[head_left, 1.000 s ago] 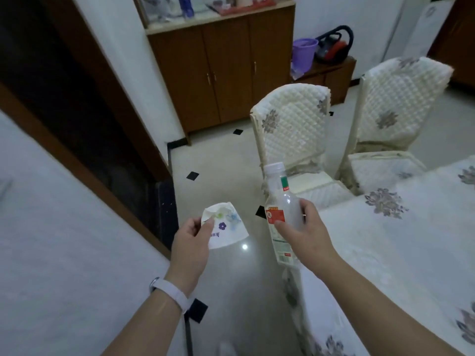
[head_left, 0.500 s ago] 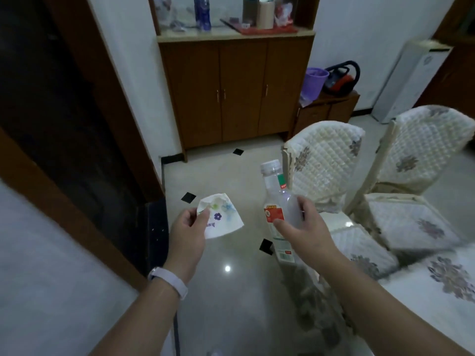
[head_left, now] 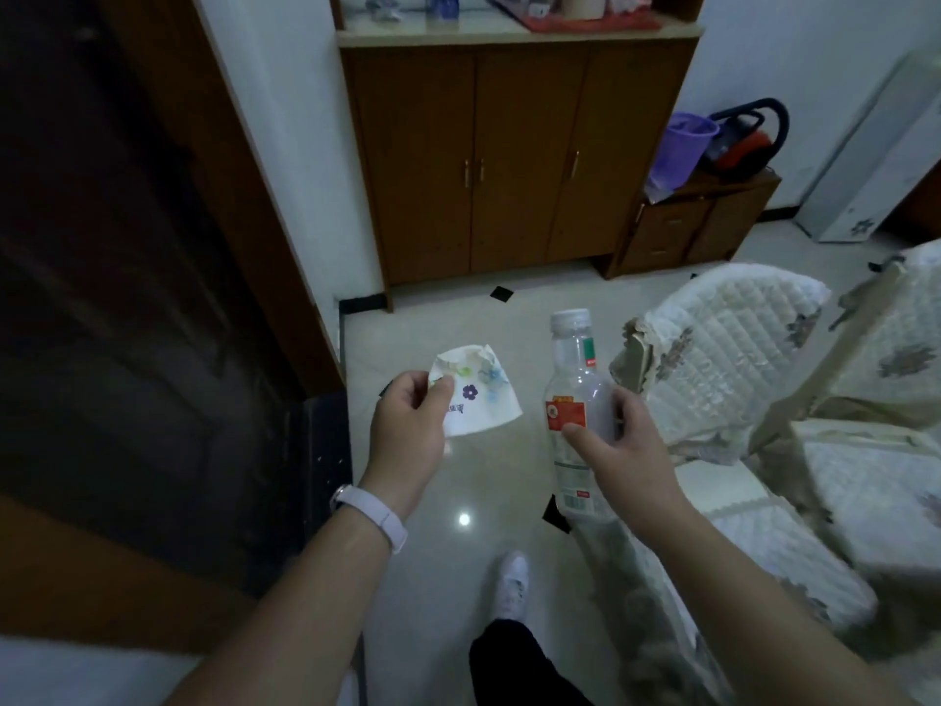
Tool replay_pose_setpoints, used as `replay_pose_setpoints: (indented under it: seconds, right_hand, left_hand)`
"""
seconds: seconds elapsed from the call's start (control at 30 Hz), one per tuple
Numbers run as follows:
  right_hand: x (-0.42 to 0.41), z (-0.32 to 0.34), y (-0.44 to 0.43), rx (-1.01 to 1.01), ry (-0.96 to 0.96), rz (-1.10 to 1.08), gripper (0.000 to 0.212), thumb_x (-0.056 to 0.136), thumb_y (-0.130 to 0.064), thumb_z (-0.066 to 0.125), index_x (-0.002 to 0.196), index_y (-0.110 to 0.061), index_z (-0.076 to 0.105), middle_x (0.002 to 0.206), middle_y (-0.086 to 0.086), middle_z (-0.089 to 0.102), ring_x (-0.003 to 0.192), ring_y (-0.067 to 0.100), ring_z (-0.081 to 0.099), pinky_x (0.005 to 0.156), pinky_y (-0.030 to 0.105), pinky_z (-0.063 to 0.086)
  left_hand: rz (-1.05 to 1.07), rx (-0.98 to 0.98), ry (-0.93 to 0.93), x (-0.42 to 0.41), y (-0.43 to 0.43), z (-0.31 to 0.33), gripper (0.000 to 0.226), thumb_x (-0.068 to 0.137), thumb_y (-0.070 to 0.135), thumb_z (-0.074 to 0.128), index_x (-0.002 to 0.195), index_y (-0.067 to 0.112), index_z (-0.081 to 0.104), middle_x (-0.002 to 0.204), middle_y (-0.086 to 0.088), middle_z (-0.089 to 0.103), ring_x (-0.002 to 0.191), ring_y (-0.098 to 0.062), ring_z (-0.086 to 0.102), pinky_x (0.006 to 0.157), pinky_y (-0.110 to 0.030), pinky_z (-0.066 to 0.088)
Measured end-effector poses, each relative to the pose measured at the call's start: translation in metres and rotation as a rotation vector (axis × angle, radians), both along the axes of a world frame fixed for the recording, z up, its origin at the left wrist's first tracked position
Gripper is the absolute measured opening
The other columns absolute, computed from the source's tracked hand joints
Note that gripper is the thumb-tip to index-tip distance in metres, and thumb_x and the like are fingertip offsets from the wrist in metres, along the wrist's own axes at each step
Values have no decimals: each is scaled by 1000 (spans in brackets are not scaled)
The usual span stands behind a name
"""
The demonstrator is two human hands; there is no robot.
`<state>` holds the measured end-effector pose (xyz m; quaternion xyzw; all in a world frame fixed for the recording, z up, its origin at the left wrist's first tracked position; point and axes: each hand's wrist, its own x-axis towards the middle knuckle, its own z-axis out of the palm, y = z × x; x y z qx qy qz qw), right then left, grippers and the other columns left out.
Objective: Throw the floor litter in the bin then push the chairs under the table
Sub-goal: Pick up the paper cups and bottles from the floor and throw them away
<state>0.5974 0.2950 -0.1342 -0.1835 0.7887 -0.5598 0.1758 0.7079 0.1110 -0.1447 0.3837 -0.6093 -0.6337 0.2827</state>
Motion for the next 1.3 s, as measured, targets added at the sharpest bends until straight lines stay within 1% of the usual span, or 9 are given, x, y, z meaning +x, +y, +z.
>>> replay_pose_setpoints:
  seconds: [0.1, 0.23, 0.3, 0.47, 0.57, 0.73, 0.9, 1.13, 1.3]
  right_hand:
    - [-39, -7, -41, 6, -12, 58, 40, 84, -23, 73, 116, -31, 50, 103, -16, 62, 90, -3, 61, 71, 20, 48]
    - [-106, -9, -108, -26, -34, 121, 42, 85, -24, 72, 119, -27, 49, 108, -10, 61, 95, 4, 61, 81, 30, 53]
    - [-137, -3, -140, -55, -49, 151, 42, 86, -23, 72, 119, -28, 47, 109, -12, 59, 95, 1, 58, 74, 22, 50]
    - [-214, 11, -188, -75, -48, 201, 39, 85, -22, 73, 109, -39, 47, 106, -19, 58, 89, -6, 59, 71, 16, 47]
    - [-255, 13, -201, -91, -76, 158, 44, 85, -23, 73, 120, -33, 48, 110, -14, 59, 95, 0, 59, 77, 24, 50]
    - [-302, 17, -215, -85, -83, 149, 47, 86, -21, 72, 123, -31, 45, 109, -17, 57, 95, 1, 58, 72, 17, 46]
    - [-351, 9, -235, -54, -95, 46, 48, 86, -23, 72, 124, -32, 45, 110, -15, 58, 96, 3, 59, 75, 22, 50]
    - [-433, 14, -276, 17, 0, -104, 47, 85, -21, 73, 124, -30, 49, 109, -15, 61, 95, -1, 59, 68, 14, 44]
    - [-502, 38, -317, 47, 74, -270, 41, 84, -22, 73, 114, -37, 50, 104, -17, 63, 91, 1, 62, 78, 24, 51]
  left_hand:
    - [41, -1, -1, -31, -34, -4, 9, 93, 26, 64, 87, 20, 67, 85, -2, 75, 84, -24, 71, 75, -41, 56]
    - [107, 1, -41, -78, -84, 0, 10, 94, 22, 64, 87, 15, 66, 84, -6, 74, 83, -28, 70, 75, -43, 56]
    - [127, -7, -70, -104, -110, 10, 10, 94, 22, 63, 91, 13, 67, 87, -8, 74, 87, -30, 71, 78, -45, 57]
    - [137, -56, -58, -185, -158, 37, 10, 96, 19, 61, 96, 11, 67, 85, -4, 75, 76, -16, 72, 62, -28, 57]
    - [114, -62, -47, -227, -170, 39, 10, 96, 21, 61, 94, 13, 67, 86, -4, 75, 81, -22, 72, 70, -37, 57]
    - [71, -36, -65, -280, -196, 33, 10, 96, 21, 62, 96, 14, 68, 91, -5, 75, 88, -26, 72, 80, -45, 59]
    - [16, -27, -52, -342, -232, 23, 10, 96, 24, 61, 99, 16, 67, 89, 2, 75, 80, -13, 72, 61, -22, 53]
    - [-148, 58, -24, -455, -295, 3, 10, 96, 24, 62, 94, 16, 67, 89, -2, 75, 87, -23, 72, 78, -41, 57]
    - [-280, 26, 42, -554, -360, 24, 11, 96, 27, 61, 93, 17, 66, 84, 2, 74, 78, -17, 70, 64, -29, 54]
